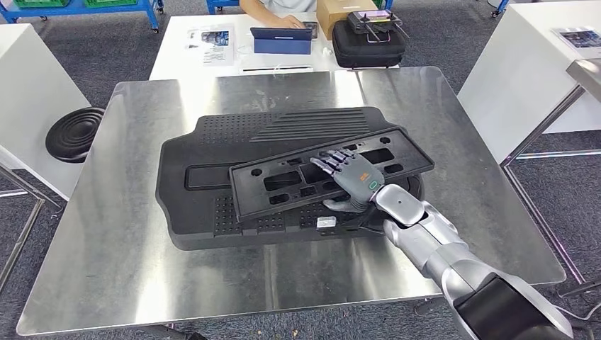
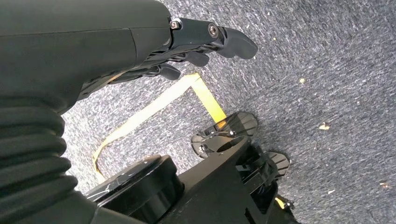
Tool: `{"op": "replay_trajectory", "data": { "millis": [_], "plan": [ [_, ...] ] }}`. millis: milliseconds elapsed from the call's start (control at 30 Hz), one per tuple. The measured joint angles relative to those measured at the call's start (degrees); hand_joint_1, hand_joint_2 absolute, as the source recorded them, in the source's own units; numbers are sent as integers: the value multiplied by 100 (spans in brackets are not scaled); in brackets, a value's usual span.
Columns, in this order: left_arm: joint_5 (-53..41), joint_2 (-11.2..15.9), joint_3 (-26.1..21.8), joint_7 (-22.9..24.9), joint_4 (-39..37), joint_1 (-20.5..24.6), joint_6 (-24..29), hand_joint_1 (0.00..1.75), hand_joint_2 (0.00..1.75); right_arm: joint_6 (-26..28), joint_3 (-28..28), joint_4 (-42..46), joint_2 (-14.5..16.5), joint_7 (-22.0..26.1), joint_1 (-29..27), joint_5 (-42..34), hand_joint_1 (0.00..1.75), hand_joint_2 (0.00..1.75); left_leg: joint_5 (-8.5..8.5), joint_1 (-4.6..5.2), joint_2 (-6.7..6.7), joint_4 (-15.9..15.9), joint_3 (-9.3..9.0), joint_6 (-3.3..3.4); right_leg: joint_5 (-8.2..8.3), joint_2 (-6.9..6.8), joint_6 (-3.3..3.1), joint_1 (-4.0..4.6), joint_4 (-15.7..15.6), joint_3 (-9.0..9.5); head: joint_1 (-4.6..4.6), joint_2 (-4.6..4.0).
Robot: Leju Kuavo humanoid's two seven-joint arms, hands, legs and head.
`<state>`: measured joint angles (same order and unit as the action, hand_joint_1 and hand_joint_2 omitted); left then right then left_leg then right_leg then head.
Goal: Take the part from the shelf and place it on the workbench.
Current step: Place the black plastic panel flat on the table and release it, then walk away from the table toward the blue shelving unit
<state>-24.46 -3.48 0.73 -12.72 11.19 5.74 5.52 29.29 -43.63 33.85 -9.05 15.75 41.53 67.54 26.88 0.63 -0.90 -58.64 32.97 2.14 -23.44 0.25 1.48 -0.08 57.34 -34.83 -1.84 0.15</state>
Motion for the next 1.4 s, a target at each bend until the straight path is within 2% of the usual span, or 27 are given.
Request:
{"op": "replay_trajectory", "data": {
  "millis": [467, 667, 933, 1133, 1267, 1400],
  "plan": [
    [0, 0, -43, -6, 0, -1, 3, 0, 0, -45, 5, -125, 3, 10, -40, -39, 0, 0, 0, -1, 3, 0, 0, 0, 1, 1, 0, 0, 1, -1, 0, 0],
    [-54, 0, -63, -54, 0, -2, 10, 0, 0, -205, 231, -27, 43, 391, -139, -604, 0, 0, 0, 0, 2, 0, 2, 0, 1, 1, 0, 0, 1, -1, 1, 0],
    [-133, 0, -190, -102, 0, -3, -12, 0, 0, -743, 436, 815, 89, 698, -430, -1127, 0, 0, 0, -1, 1, 0, 4, 0, 0, 1, 0, 0, 1, -3, 0, 0],
    [-222, -4, -276, -137, 0, -4, -23, 0, 0, -686, 370, 1831, 63, 479, -593, -828, 0, 0, 0, -1, 1, 0, 5, 0, 0, 1, -1, 1, 1, -5, 0, 0],
    [-271, -5, -329, -152, 0, -4, -48, 0, 0, -454, 220, 2353, 3, 250, -628, -349, 0, 0, 0, -1, 1, 0, 5, 0, 0, 1, 0, 0, 1, -5, 1, 0],
    [-302, -10, -344, -161, 0, -4, -73, 0, 0, -165, 123, 2603, -28, 149, -701, -197, 0, 0, 0, 0, 0, 0, 5, 0, 0, 1, 0, 0, 1, -4, 1, 0]
  ]
}}
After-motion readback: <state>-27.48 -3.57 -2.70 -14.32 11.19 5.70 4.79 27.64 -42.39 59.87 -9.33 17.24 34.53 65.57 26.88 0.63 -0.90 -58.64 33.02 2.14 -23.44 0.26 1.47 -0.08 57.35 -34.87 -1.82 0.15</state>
